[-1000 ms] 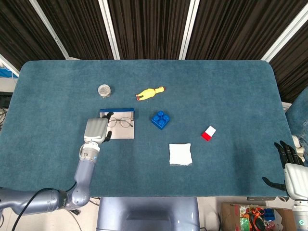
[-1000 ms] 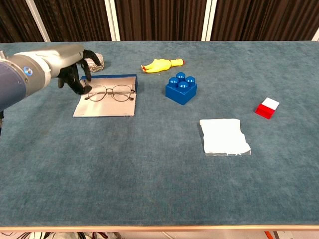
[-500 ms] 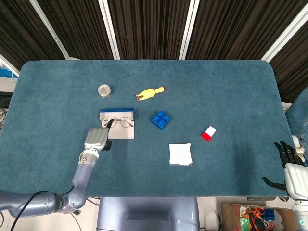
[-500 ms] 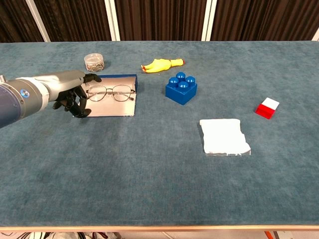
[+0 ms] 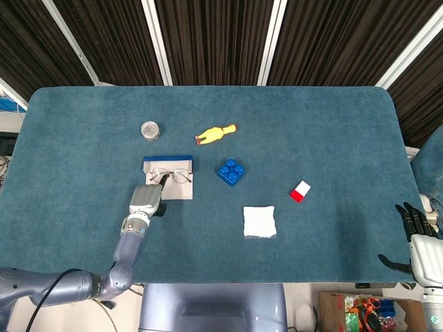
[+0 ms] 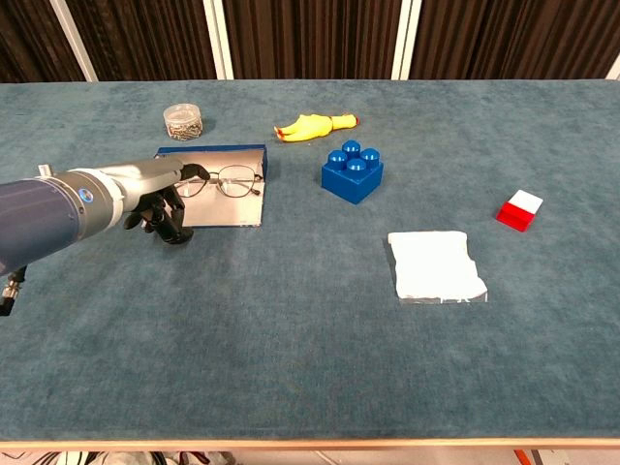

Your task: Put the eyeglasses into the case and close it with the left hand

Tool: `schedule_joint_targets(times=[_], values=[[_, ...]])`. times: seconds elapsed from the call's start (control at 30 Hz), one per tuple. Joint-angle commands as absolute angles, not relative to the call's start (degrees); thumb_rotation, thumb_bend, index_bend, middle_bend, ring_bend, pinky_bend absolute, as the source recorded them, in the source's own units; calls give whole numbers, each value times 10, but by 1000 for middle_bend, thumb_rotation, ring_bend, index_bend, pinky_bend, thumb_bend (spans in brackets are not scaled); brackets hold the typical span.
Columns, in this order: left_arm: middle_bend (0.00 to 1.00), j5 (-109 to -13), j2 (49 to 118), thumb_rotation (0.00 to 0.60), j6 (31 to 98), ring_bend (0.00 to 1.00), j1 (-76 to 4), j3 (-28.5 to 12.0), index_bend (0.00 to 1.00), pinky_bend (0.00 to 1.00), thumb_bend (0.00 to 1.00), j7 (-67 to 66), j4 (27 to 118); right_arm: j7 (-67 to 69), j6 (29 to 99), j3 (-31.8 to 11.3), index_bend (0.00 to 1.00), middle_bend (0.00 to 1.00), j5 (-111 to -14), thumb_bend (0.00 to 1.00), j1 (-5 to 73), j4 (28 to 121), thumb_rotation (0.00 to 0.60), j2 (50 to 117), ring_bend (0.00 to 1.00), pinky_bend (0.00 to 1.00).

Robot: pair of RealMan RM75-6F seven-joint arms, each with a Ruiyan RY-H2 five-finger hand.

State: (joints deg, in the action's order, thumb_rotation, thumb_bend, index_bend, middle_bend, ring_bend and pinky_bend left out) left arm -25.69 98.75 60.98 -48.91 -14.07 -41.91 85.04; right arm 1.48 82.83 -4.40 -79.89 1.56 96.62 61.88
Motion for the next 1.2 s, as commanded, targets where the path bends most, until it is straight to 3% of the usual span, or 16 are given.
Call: schedule_joint_targets(times=[0.03,1.2], values=[[644,-257,993,600,609,700,-493,-140,0,786,424,-420,845,15,829,-44,0,0,-799,40,15,966,600,619,20,187],[640,-253,1017,600,616,700,-504,-145,0,786,425,-418,811,15,825,-46,0,0,-790,42,15,971,600,618,20,187]])
